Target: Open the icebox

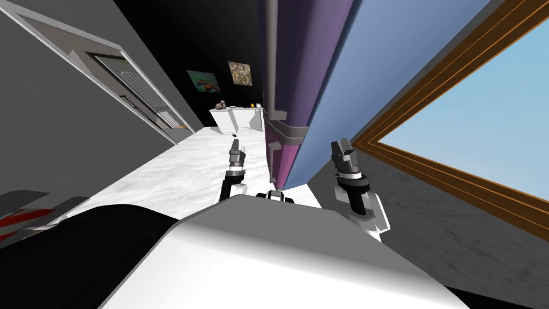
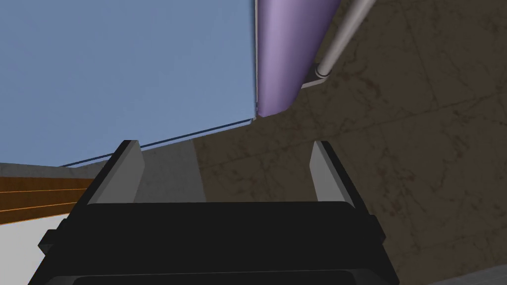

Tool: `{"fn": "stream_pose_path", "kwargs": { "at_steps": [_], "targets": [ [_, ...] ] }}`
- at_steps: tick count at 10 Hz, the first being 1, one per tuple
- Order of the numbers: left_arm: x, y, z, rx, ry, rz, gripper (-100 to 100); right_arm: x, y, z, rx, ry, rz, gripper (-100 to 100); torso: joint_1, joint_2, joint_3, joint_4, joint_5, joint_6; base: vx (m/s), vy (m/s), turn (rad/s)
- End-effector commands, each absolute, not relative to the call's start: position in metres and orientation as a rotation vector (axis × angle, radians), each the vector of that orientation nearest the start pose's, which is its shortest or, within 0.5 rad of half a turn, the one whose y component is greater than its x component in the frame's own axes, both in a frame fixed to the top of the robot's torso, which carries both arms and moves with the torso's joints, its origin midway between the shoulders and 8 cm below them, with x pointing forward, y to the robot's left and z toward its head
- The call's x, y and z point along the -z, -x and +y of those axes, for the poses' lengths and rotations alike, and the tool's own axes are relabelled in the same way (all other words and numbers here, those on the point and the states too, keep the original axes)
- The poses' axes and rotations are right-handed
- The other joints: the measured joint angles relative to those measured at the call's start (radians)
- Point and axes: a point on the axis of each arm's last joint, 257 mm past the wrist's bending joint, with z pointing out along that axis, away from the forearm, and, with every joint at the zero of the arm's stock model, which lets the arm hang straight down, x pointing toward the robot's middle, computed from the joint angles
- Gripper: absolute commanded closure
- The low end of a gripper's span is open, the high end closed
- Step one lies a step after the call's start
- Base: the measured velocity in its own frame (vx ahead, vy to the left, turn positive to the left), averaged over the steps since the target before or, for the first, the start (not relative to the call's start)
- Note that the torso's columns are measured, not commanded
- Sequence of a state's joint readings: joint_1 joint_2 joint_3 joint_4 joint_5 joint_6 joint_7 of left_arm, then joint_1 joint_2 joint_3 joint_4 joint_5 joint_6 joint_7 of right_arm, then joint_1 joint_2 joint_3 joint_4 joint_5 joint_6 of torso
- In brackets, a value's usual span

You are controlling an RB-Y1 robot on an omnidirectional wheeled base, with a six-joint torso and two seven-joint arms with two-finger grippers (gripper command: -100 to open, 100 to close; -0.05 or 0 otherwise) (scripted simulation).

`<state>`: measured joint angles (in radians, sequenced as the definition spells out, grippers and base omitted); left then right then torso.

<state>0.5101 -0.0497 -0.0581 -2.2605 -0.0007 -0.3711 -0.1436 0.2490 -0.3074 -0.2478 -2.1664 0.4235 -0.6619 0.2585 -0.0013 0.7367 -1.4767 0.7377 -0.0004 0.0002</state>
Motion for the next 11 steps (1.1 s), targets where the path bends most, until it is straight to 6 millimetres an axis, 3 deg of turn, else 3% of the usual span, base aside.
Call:
{"fn": "stream_pose_path", "kwargs": {
  "at_steps": [1,11],
  "targets": [
    [0.013,-0.369,0.269,1.190,0.764,0.727,0,-0.080,-0.360,-0.242,-0.533,0.297,0.769,-100,0.003,0.000,0.000,0.000,0.001,0.000,0.072,0.186,-0.104],
    [0.013,-0.369,0.269,1.190,0.764,0.726,0,-0.094,-0.374,-0.228,-0.051,0.732,0.644,-100,0.001,0.002,0.001,0.000,0.000,-0.001,0.051,0.186,-0.173]
  ]
}}
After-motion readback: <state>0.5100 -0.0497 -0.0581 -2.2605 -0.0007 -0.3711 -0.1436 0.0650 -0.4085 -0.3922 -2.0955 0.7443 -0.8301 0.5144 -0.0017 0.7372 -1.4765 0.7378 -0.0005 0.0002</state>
